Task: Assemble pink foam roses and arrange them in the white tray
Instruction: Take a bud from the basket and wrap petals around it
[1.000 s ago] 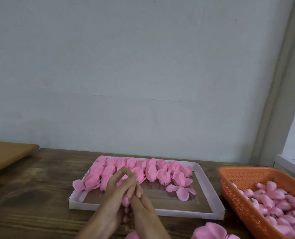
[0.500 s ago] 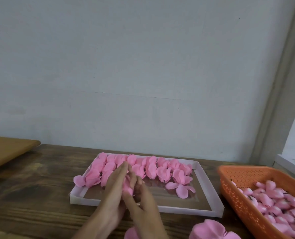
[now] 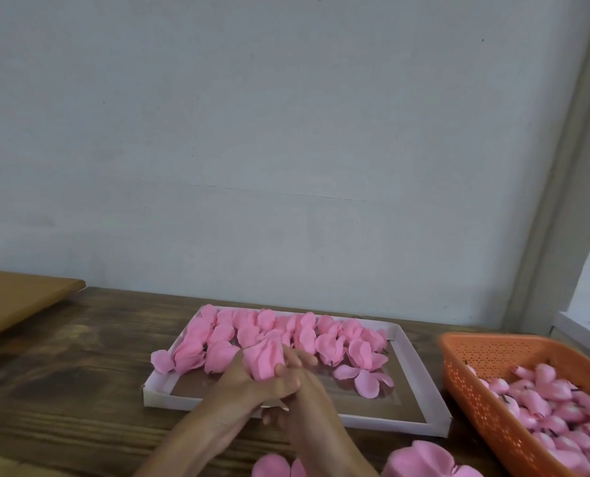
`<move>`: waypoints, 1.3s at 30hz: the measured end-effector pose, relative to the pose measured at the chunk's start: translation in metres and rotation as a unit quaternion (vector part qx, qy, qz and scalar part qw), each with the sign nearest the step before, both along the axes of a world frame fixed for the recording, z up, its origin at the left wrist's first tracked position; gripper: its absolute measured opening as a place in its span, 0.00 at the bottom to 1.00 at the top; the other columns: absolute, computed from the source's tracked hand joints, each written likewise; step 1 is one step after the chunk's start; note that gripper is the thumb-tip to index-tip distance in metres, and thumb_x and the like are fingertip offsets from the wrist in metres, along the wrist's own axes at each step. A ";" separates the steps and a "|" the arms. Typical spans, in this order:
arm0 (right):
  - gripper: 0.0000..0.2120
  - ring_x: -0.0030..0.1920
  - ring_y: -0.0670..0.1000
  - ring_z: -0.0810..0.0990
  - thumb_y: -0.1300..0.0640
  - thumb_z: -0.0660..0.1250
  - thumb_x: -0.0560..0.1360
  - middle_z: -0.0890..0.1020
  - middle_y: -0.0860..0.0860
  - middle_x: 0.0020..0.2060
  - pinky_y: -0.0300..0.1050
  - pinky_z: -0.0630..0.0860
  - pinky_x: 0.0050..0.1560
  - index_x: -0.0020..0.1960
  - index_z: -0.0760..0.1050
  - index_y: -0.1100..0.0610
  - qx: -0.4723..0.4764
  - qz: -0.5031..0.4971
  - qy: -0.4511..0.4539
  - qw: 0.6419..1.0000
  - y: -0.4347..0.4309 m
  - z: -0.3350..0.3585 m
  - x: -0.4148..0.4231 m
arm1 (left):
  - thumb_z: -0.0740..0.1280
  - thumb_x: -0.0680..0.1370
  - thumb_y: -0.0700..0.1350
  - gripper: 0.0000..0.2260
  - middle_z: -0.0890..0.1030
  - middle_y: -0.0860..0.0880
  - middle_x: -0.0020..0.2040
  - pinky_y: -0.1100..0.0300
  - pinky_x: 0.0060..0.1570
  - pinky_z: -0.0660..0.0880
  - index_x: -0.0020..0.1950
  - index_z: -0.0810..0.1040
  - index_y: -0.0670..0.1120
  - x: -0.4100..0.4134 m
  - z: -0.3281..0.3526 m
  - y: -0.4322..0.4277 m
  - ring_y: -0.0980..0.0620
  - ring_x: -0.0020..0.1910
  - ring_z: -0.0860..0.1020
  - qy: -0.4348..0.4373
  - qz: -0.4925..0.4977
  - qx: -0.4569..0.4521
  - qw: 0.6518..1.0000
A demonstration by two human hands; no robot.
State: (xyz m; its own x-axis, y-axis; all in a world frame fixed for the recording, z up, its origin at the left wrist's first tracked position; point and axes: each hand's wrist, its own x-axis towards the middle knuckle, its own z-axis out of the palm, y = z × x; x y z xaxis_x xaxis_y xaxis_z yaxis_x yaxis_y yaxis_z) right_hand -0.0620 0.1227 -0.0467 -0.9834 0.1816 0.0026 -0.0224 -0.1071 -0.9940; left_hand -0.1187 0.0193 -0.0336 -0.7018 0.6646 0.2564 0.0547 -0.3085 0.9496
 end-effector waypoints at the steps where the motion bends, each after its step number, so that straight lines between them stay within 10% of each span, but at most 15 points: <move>1: 0.08 0.32 0.48 0.82 0.58 0.65 0.82 0.82 0.53 0.43 0.39 0.76 0.29 0.60 0.76 0.59 -0.016 0.008 -0.007 1.000 0.001 0.003 0.000 | 0.85 0.66 0.56 0.24 0.83 0.38 0.63 0.61 0.30 0.71 0.52 0.83 0.42 -0.001 0.000 -0.001 0.33 0.54 0.81 0.003 0.004 -0.001 1.000; 5: 0.13 0.43 0.51 0.82 0.54 0.66 0.73 0.84 0.51 0.44 0.43 0.82 0.39 0.56 0.79 0.56 -0.143 0.063 -0.009 0.988 0.009 0.016 0.002 | 0.84 0.69 0.51 0.17 0.84 0.36 0.57 0.44 0.42 0.74 0.47 0.82 0.44 -0.001 0.000 -0.001 0.26 0.61 0.79 0.027 0.020 0.020 0.999; 11: 0.16 0.42 0.53 0.85 0.42 0.63 0.72 0.86 0.50 0.45 0.43 0.75 0.33 0.53 0.82 0.49 -0.050 0.000 -0.084 0.995 -0.002 0.025 0.001 | 0.84 0.67 0.49 0.13 0.86 0.36 0.53 0.35 0.54 0.82 0.42 0.82 0.47 0.003 0.000 0.006 0.36 0.59 0.84 0.039 0.063 0.031 0.997; 15: 0.07 0.39 0.41 0.80 0.55 0.63 0.81 0.82 0.44 0.39 0.38 0.74 0.40 0.51 0.80 0.50 0.020 -0.138 0.052 0.989 0.023 0.014 0.012 | 0.83 0.68 0.47 0.11 0.87 0.43 0.43 0.52 0.51 0.83 0.38 0.82 0.47 -0.002 0.000 0.009 0.46 0.47 0.86 0.110 0.206 0.001 0.972; 20: 0.13 0.50 0.45 0.80 0.56 0.63 0.79 0.81 0.42 0.51 0.37 0.77 0.49 0.57 0.78 0.41 0.230 -0.195 0.275 0.913 0.027 0.019 0.018 | 0.82 0.71 0.44 0.11 0.82 0.46 0.34 0.62 0.33 0.77 0.36 0.81 0.51 -0.016 -0.006 0.007 0.53 0.33 0.80 0.172 0.310 -0.025 0.935; 30: 0.18 0.63 0.40 0.73 0.50 0.70 0.76 0.74 0.43 0.63 0.31 0.71 0.60 0.65 0.79 0.40 0.494 -0.176 0.335 0.783 0.021 0.013 0.020 | 0.78 0.70 0.53 0.14 0.76 0.43 0.37 0.29 0.54 0.77 0.41 0.75 0.49 -0.018 -0.016 0.014 0.42 0.40 0.79 0.135 0.195 0.028 0.971; 34: 0.19 0.64 0.43 0.75 0.52 0.71 0.75 0.74 0.42 0.63 0.35 0.73 0.60 0.64 0.78 0.40 0.473 -0.172 0.324 0.801 0.019 0.015 0.021 | 0.78 0.72 0.52 0.10 0.82 0.40 0.45 0.41 0.52 0.82 0.46 0.78 0.51 -0.016 -0.017 0.014 0.37 0.50 0.84 0.132 0.170 0.017 0.976; 39: 0.24 0.58 0.45 0.81 0.61 0.77 0.72 0.80 0.41 0.60 0.45 0.82 0.53 0.63 0.76 0.43 0.209 -0.139 0.235 0.939 0.015 0.016 0.019 | 0.73 0.80 0.52 0.10 0.83 0.41 0.51 0.56 0.53 0.82 0.58 0.77 0.50 -0.014 -0.021 0.013 0.39 0.56 0.84 0.119 0.131 -0.016 0.984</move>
State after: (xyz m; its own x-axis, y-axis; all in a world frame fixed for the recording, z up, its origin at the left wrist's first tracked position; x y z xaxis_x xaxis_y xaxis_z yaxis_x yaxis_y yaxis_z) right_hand -0.0433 0.1379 -0.0310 -0.7700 0.3180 0.5532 -0.4393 0.3646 -0.8210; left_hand -0.1328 0.0327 -0.0543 -0.7729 0.4788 0.4164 0.3514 -0.2236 0.9092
